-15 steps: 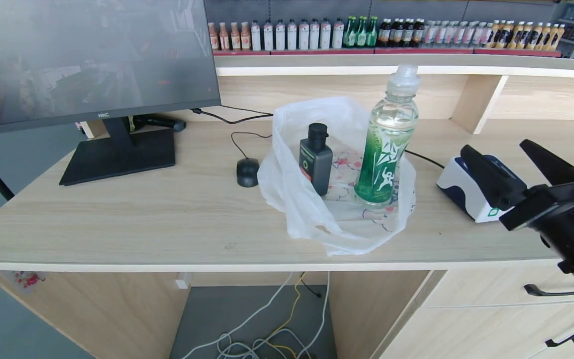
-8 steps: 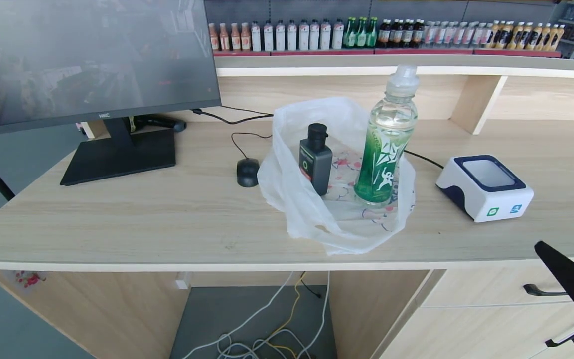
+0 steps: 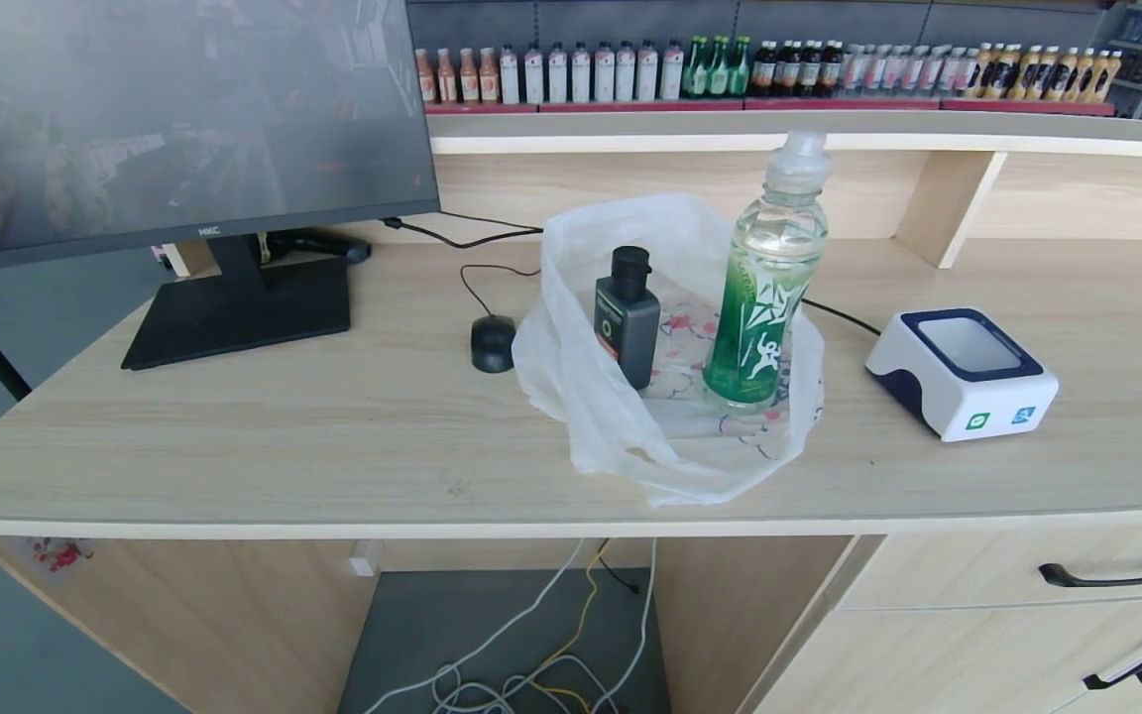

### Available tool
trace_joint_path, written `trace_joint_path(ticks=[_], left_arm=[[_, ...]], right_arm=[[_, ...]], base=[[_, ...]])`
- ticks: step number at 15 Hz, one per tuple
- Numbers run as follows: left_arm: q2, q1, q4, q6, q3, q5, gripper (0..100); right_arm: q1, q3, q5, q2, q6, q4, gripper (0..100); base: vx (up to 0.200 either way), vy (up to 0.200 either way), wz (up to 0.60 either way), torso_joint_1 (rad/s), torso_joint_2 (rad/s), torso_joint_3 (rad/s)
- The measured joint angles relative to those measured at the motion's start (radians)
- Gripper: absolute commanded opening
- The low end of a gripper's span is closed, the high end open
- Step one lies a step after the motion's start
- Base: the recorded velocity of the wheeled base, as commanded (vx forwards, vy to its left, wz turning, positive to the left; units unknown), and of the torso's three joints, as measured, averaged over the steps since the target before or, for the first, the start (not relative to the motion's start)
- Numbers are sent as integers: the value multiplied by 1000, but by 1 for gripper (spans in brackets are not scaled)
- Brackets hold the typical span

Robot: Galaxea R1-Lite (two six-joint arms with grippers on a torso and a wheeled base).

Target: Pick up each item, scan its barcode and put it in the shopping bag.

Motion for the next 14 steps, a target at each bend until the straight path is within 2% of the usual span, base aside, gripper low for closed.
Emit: trace_joint_path(ticks=[3,5,12,14], left_arm=[[0,0,0,0,0,0,100],[0,0,0,0,0,0,100],[0,0,0,-3,0,0,100],[0,0,0,-3,0,0,100]], right_arm=[[15,-17,-2,-146,-10,101,100],[-20,-21,-11,-165,-13,114,100],[-408,-26,-64,-133,-37,115,100],[-475,-26,-49,-141,-29,113,100]], base=[[0,0,0,0,0,0],[0,0,0,0,0,0],[0,0,0,0,0,0],[0,0,0,0,0,0]])
